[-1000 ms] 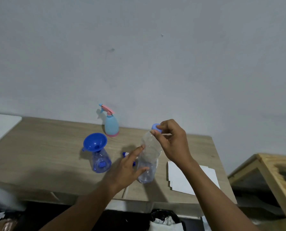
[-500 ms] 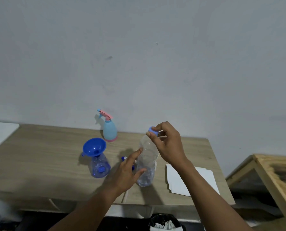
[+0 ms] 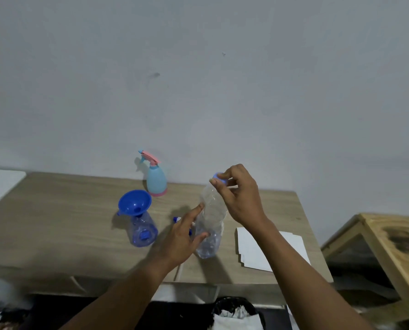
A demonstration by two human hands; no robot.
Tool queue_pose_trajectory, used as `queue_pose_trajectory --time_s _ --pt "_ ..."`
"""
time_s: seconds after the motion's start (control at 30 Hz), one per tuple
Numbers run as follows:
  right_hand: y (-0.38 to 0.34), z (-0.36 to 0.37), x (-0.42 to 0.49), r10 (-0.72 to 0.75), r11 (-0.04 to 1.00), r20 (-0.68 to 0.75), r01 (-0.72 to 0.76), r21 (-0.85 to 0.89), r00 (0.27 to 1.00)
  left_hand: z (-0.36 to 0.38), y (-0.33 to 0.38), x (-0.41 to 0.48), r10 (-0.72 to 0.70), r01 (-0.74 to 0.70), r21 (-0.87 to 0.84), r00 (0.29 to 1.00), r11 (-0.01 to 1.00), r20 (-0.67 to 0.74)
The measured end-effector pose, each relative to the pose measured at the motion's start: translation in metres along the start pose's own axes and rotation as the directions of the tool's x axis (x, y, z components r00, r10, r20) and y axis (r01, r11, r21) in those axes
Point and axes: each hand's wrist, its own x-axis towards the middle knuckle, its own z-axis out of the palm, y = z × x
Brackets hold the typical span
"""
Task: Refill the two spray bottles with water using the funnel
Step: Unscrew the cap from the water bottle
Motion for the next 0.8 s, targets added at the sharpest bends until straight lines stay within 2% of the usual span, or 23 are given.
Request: queue_pose_trajectory --time_s 0.13,0.3,0.5,0.63,0.73,0.8 --pt "0.001 -0.001 0.001 0.001 0.999 0.028 -0.002 0.034 1.000 0.003 -0.003 -0.001 0.002 -0.002 0.019 1.000 1.000 -0.011" --pt "0.001 -0.010 -0.002 0.039 0.998 0.153 -0.047 0.052 0.987 0.002 -0.005 0.001 0.007 -0.007 0.013 1.000 1.000 -0.006" --pt "-0.002 -0.009 0.000 -0.004 1.000 0.097 0.006 -0.023 0.995 0.005 -0.009 0.001 0.016 -0.015 0.020 1.000 1.000 -0.009" --pt "-0.004 -0.018 -0.001 0.049 0.998 0.237 -0.057 0.026 0.970 0.006 -0.008 -0.001 0.016 -0.015 0.023 0.999 1.000 -0.036" --pt "-0.004 -0.026 0.003 0.016 0.997 0.322 0.010 -0.077 0.947 0.006 -0.009 -0.001 0.026 -0.025 0.017 0.999 1.000 -0.039" --pt "-0.003 -0.028 0.006 0.008 0.998 0.329 0.013 -0.061 0.944 0.008 -0.010 0.000 0.024 -0.023 0.016 0.999 1.000 -0.040"
